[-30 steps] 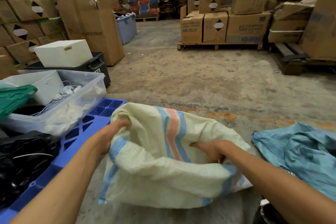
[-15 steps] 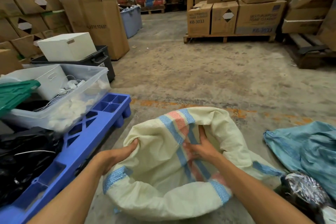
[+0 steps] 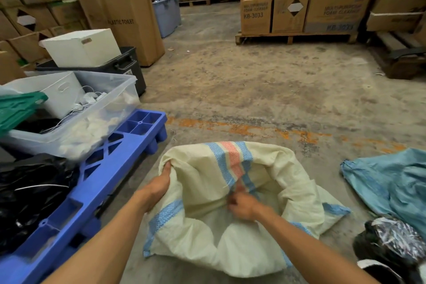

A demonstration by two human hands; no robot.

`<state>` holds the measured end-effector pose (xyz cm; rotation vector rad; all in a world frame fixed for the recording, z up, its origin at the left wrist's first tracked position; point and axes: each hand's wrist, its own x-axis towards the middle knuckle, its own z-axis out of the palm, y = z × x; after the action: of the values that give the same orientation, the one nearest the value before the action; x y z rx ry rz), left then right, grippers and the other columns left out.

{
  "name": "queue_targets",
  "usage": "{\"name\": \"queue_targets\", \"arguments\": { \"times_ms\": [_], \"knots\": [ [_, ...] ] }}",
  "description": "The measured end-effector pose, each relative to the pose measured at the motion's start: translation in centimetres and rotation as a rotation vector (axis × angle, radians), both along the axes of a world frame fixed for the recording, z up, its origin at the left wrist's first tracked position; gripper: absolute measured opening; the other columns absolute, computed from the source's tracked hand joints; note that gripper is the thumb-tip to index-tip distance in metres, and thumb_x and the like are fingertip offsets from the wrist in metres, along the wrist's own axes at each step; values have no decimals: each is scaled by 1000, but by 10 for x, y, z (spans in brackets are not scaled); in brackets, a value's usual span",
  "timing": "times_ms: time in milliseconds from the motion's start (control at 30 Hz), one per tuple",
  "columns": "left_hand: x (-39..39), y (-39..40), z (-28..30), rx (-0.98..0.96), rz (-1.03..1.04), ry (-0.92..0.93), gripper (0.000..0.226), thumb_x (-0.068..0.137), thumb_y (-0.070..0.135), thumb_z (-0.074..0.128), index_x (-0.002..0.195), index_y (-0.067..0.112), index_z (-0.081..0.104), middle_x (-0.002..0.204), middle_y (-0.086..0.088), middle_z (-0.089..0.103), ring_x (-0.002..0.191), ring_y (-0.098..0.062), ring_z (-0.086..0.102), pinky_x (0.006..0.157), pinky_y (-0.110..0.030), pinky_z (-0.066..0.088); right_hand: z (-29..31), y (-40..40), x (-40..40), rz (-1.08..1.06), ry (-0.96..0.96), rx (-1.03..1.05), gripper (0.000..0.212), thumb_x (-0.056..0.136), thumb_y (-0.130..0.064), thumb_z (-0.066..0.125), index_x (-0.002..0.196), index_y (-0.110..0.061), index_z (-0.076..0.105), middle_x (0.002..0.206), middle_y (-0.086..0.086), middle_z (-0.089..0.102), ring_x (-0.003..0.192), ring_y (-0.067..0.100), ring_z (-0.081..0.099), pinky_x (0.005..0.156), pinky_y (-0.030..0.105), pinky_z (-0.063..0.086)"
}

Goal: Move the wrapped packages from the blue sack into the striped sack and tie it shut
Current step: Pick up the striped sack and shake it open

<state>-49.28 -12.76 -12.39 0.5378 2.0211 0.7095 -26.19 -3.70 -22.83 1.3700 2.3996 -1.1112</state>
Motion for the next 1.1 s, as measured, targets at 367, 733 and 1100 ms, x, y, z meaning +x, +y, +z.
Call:
{"name": "queue_targets", "arguments": {
  "times_ms": [367,733,1100],
  "knots": [
    [4,13,6,188,-178,683,71,82,39,68,138,19,29,137,-11,37,125,-35,42,103,-50,39,3,-6,6,358,-184,-140,69,87,-36,69,146,-35,34,130,7,58,102,23,60,90,36,48],
    [103,-2,-80,-304,-1444,632,62,100,61,18,153,30,26,149,-12,44,135,-32,42,109,-47,30,-22,21,28,-54,13,92,18,87,-13,56,97,-20,70,102,1,71,91,18,65,76,24,49],
    [131,-14,-102,-492,-1313,506,48,98,41,42,125,7,61,135,-16,57,125,-33,54,105,-43,43,-18,42,61,-28,148,291,101,83,-24,68,157,-34,0,160,8,22,141,24,34,109,31,34]
  ]
}}
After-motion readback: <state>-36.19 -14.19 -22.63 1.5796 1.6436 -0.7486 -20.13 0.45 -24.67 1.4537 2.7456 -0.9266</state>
